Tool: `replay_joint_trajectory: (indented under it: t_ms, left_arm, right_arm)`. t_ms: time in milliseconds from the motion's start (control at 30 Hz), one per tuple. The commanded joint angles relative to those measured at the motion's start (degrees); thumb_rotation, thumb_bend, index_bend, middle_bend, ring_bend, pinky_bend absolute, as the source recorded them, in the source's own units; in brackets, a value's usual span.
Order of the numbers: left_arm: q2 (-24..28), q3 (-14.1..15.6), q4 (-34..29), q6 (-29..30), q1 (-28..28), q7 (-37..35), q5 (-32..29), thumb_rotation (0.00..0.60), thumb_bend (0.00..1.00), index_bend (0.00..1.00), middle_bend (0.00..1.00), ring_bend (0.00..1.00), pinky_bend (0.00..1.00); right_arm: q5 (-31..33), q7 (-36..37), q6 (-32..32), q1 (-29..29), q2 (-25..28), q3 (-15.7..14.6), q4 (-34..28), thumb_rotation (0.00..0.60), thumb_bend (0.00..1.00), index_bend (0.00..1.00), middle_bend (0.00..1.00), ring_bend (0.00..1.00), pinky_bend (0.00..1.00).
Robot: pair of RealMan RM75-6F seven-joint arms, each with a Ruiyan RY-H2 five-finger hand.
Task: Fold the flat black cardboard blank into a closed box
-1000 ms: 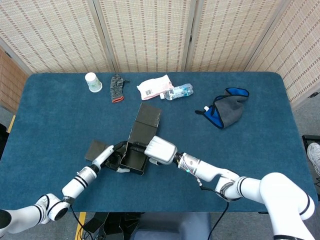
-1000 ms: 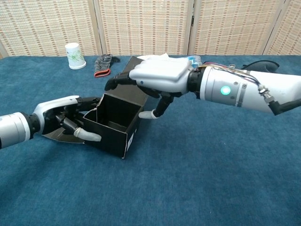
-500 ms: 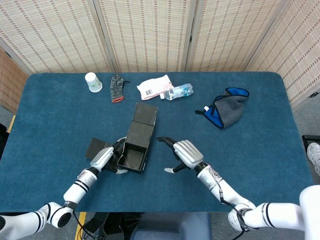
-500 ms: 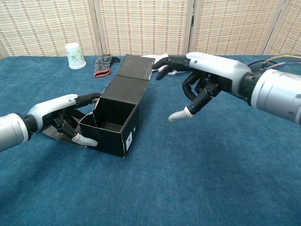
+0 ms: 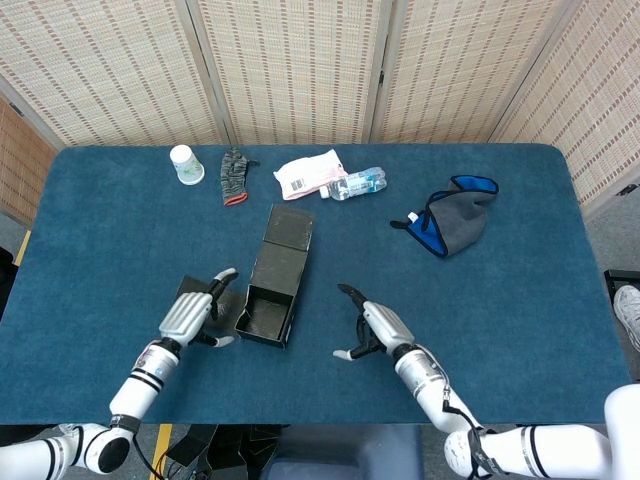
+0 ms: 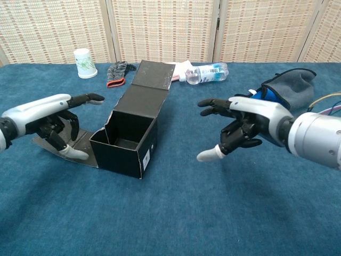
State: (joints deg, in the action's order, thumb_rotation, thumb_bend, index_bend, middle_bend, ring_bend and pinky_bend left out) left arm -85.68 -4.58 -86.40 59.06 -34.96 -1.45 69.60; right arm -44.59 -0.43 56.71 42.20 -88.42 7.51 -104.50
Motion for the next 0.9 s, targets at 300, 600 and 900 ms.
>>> replay_joint_trajectory:
  t_ms: [300, 600, 900]
  left_arm:
    - [4.44, -0.54, -2.27, 4.82, 3.29, 5.58, -0.35, 0.6, 0.09, 0.0, 0.0, 0.54, 0.9]
    - [6.11, -1.33, -2.33, 5.34, 4.77, 2.98, 0.43, 0.6, 0.09, 0.0, 0.0, 0.54, 0.9]
    - [8.04, -1.75, -2.23, 5.12, 5.99, 0.64, 0.92, 0.6, 0.09, 0.0, 0.0, 0.54, 0.9]
  right_arm:
    - [9.02, -6.42, 1.72, 4.05, -13.34, 5.37, 7.78, 0.6, 0.0, 0.0, 0.02, 0.68, 1.0]
    - [9.71, -10.69, 2.19, 7.52, -23.06, 8.84, 16.95, 0.6, 0.0, 0.0, 0.02, 0.68, 1.0]
    - [10.11, -13.0, 0.0, 10.43, -28.86, 12.61, 25.33, 0.6, 0.0, 0.0, 0.02, 0.68, 1.0]
